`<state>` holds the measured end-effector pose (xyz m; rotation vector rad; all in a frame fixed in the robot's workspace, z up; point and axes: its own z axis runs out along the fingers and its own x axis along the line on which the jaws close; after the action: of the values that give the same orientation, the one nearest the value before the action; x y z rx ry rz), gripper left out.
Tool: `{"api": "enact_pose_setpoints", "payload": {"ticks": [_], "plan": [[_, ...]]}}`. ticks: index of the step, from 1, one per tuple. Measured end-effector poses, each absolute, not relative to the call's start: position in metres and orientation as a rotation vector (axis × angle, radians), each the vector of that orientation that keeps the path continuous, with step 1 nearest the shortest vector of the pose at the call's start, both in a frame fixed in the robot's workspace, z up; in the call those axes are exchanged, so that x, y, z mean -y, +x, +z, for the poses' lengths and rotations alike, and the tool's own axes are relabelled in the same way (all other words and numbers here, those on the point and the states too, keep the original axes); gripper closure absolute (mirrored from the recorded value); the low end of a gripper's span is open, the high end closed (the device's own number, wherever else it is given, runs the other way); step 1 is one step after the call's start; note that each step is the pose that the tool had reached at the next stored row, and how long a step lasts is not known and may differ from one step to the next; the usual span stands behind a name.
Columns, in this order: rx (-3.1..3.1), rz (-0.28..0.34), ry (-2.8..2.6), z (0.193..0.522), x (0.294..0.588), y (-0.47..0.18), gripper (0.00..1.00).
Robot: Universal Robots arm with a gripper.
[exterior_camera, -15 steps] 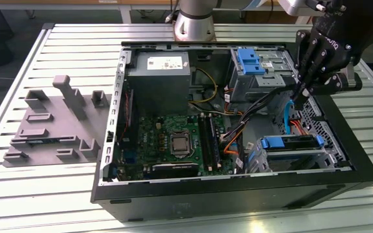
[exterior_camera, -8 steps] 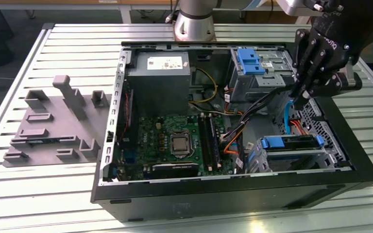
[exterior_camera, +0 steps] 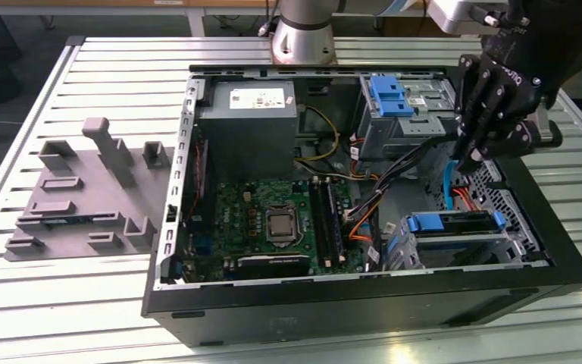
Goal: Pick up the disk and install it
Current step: 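Insert the second disk wire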
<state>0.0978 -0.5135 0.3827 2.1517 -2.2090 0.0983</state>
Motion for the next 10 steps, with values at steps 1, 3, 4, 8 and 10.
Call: {"api": "enact_pose_setpoints", "payload": {"ticks": [1, 3, 4, 8, 10], "plan": [[2.206, 0.105, 2.148, 0.382, 0.514, 0.098, 0.75], [2.199, 0.118, 2.142, 0.38, 0.514, 0.098, 0.75], [2.196, 0.125, 2.139, 0.379, 0.514, 0.098, 0.75], [2.189, 0.14, 2.132, 0.374, 0.513, 0.098, 0.75], [2.188, 0.141, 2.131, 0.371, 0.513, 0.098, 0.77]]}}
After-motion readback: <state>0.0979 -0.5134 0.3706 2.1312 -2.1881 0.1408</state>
